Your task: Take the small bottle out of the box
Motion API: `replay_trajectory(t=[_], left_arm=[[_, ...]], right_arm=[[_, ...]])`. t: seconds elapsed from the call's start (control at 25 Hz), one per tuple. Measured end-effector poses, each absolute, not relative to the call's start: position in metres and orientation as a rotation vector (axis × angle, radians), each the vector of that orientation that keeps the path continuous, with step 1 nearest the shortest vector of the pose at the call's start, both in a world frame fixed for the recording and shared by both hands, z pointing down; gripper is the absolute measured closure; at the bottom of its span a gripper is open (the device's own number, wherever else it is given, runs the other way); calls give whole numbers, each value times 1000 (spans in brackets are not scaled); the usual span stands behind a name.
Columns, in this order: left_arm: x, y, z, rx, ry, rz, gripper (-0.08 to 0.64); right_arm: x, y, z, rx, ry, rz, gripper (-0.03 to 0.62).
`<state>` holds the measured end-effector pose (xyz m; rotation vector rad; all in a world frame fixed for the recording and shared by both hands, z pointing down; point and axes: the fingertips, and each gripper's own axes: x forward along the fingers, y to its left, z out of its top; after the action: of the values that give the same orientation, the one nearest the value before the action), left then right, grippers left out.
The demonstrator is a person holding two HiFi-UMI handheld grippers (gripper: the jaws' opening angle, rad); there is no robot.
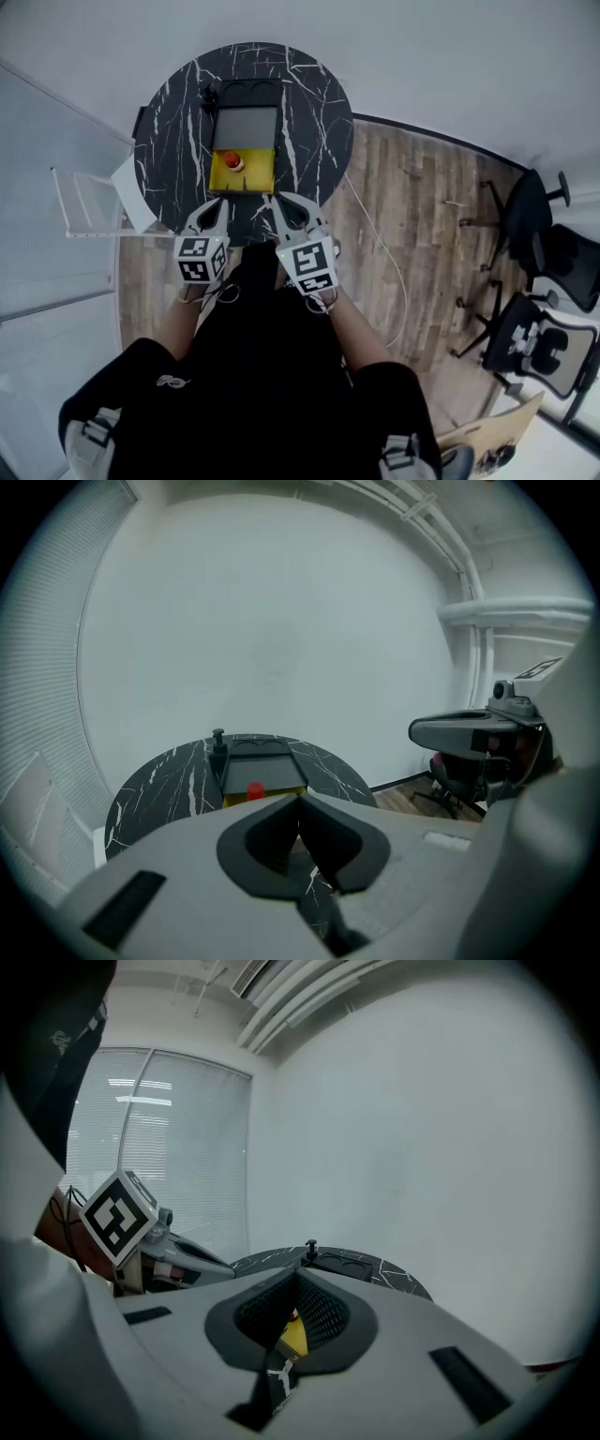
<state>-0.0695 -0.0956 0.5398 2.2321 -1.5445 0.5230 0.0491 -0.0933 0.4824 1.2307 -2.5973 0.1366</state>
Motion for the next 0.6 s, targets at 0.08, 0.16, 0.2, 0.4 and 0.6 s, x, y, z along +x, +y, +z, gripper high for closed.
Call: replay_trajectory(t=[0.08,0.16,0.2,0.4,0.6], left_arm=[[-73,-104,549,2218,-1535,543,561],[-76,-114,557,2212,-1523,564,561],[-77,-119,561,2212,-1516,572,561],[-85,-136,583,2193,-1481,611,561],[-92,-148,604,2170,-1458,636,561]], right_arm=[[44,-102,490,1212,-2587,149,597],[38,-111,499,1189,-2577,164,597],[34,-115,504,1176,-2570,173,597],[18,-127,525,1131,-2549,231,597],[9,-139,545,1120,-2518,296,597]])
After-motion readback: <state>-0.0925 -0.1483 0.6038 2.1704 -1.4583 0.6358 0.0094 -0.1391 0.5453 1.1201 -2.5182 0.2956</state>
